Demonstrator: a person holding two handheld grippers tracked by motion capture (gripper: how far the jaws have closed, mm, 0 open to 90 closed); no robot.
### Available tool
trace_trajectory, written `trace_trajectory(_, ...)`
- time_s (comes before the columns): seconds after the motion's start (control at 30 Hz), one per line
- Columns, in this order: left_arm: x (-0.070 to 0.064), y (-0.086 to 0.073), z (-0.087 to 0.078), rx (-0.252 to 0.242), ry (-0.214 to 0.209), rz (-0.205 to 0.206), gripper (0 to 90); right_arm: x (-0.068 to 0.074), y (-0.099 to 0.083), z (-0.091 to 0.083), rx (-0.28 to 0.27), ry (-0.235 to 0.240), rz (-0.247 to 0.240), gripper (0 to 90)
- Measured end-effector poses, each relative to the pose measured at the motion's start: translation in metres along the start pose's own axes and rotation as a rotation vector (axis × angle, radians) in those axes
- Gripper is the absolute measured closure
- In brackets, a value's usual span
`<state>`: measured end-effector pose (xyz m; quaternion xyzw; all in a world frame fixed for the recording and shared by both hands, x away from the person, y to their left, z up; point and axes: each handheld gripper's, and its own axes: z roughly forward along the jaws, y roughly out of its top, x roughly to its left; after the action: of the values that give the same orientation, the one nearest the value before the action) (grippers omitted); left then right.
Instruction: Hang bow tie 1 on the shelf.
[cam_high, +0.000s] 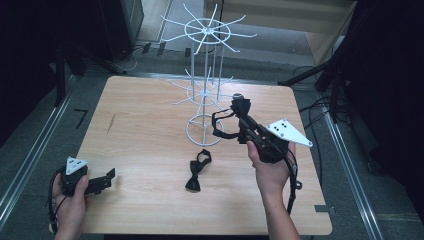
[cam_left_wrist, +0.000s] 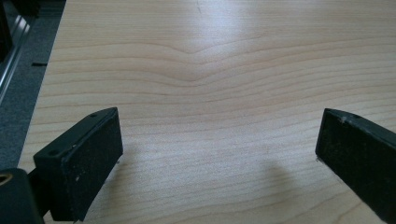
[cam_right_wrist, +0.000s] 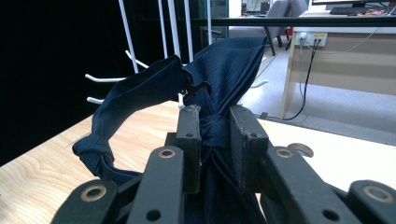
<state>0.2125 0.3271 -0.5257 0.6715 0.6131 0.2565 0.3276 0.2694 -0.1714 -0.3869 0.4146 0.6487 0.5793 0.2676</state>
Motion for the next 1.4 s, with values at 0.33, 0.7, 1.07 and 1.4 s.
trace_trajectory(0.33,0.000,0.000,0.000,0.000,-0.001,0.000,1.0,0.002,0.003,0.012,0.007,0.001,-0.003,76.1)
trace_trajectory(0.7,0.000,0.000,0.000,0.000,-0.001,0.000,1.0,0.001,0.001,0.025,0.017,-0.012,0.013,76.1)
trace_trajectory(1.07,0.000,0.000,0.000,-0.001,-0.003,-0.003,1.0,-0.003,-0.001,0.039,0.037,-0.026,0.023,76.1)
trace_trajectory(1.4,0.000,0.000,0.000,-0.002,-0.004,-0.004,1.0,-0.007,-0.005,0.051,0.052,-0.034,0.032,76.1)
